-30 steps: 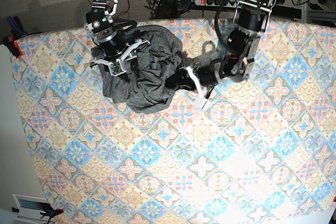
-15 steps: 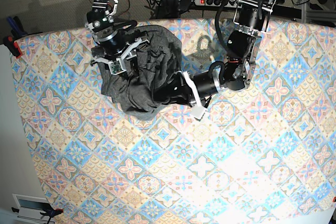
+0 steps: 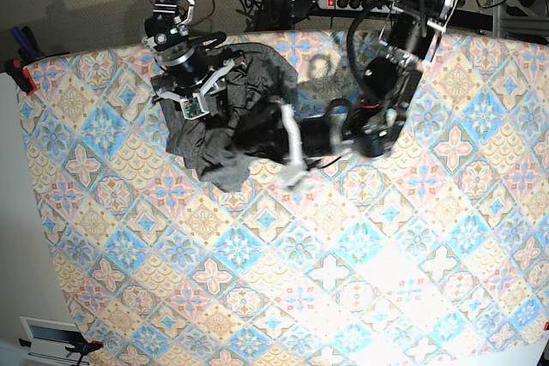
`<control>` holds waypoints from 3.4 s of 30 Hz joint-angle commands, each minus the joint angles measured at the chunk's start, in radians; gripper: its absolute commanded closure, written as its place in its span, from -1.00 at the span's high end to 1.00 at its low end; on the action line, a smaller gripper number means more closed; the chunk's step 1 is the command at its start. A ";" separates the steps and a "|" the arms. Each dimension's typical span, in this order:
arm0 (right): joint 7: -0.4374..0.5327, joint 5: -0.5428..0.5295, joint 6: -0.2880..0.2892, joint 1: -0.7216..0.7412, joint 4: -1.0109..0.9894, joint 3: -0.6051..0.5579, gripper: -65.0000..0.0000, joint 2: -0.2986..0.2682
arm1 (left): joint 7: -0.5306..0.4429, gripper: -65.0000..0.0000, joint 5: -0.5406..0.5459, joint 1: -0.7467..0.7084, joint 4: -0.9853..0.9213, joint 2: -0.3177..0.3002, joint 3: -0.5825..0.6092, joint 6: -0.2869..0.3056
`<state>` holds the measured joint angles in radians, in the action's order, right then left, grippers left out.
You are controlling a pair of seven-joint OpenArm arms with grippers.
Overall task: Layout the t-shirt on the table in an organized manner, then fold the t-shirt properly
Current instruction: 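Fold the shirt fabric with the left gripper over toward the right gripper, then open both grippers and lift them off the folded shirt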
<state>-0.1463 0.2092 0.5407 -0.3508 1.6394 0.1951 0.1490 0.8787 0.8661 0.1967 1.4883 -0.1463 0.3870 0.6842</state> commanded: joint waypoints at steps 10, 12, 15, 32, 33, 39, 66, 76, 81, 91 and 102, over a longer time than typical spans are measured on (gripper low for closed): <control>0.230 -0.006 0.003 -0.003 0.043 0.155 -0.44 0.004 | -0.037 -0.90 -0.213 0.060 -0.076 0.236 0.089 0.014; 0.221 -0.006 0.003 -0.021 0.046 0.159 -0.44 0.004 | -0.037 -0.90 -0.245 0.062 -0.105 0.256 0.089 0.014; 0.216 -0.006 0.003 -0.029 0.046 0.168 -0.44 0.004 | -0.037 -0.90 -0.269 0.060 -0.110 0.261 0.089 0.014; 0.221 -0.164 0.003 -0.021 0.038 0.409 -0.44 0.007 | -0.042 -0.82 -0.439 0.090 -0.297 0.303 0.251 0.014; 0.221 -0.164 0.003 -0.021 0.038 0.409 -0.44 0.005 | -0.040 -0.76 -0.439 0.090 -0.297 0.300 0.251 0.014; 0.221 -0.164 0.003 -0.021 0.026 0.409 -0.44 0.004 | -0.036 -0.21 -0.434 0.090 -0.292 0.274 0.258 0.014; 0.221 -0.164 0.003 -0.021 0.008 0.453 -0.44 0.002 | -0.177 0.30 -0.354 -0.001 0.185 0.238 0.016 0.014; 0.348 -0.164 0.003 -0.024 0.135 0.444 -0.44 0.002 | -0.183 0.30 -0.264 -0.079 0.200 0.038 -0.207 0.014; 0.368 -0.162 0.005 -0.034 0.192 0.344 -0.44 0.002 | -0.183 0.30 -0.267 -0.176 0.321 -0.115 -0.313 0.014; 0.258 -0.161 0.008 -0.041 0.038 0.123 -0.44 0.002 | -0.178 0.30 -0.267 -0.362 0.444 -0.252 -0.515 0.014; 0.259 -0.161 0.008 -0.116 0.187 0.192 -0.44 0.002 | -0.183 0.30 -0.272 -0.569 0.495 -0.315 -0.610 0.014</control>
<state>0.0948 0.0574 0.5461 -0.4656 1.8091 0.3859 0.1543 0.7177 0.5793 -0.3721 1.9636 -0.4496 -0.2142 0.6994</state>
